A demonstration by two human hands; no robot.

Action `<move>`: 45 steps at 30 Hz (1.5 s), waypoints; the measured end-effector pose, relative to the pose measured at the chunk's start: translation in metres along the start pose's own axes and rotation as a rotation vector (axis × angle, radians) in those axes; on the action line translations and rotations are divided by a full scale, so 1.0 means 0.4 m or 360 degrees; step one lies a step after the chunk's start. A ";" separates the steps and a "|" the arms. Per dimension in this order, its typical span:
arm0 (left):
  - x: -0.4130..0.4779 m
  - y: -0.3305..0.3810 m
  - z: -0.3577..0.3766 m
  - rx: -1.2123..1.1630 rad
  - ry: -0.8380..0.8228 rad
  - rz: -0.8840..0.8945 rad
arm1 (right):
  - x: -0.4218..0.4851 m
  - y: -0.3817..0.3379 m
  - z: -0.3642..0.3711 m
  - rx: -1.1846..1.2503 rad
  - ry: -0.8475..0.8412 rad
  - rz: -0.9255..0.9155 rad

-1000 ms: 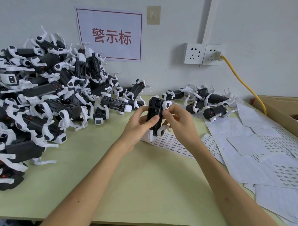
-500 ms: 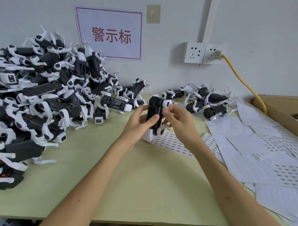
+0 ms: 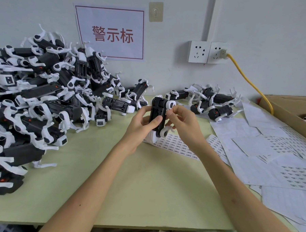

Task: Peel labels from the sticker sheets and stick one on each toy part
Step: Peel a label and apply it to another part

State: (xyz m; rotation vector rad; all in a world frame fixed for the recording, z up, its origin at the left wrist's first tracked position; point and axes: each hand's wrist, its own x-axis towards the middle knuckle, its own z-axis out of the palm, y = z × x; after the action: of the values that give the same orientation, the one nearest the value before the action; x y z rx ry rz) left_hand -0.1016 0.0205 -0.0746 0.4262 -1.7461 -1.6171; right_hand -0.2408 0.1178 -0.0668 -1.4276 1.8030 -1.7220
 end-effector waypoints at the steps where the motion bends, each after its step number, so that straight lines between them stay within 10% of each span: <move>1: 0.000 0.000 0.001 0.0000 0.0001 -0.0001 | 0.000 0.000 0.000 0.0003 -0.0001 0.0002; 45: 0.000 -0.004 0.002 0.0022 -0.0003 0.0001 | 0.000 0.005 0.002 0.0015 0.0015 0.0043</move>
State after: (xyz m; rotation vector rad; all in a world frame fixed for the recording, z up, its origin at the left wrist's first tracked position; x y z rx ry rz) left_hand -0.1025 0.0210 -0.0760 0.4306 -1.7599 -1.6060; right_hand -0.2412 0.1171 -0.0688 -1.3871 1.8080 -1.7244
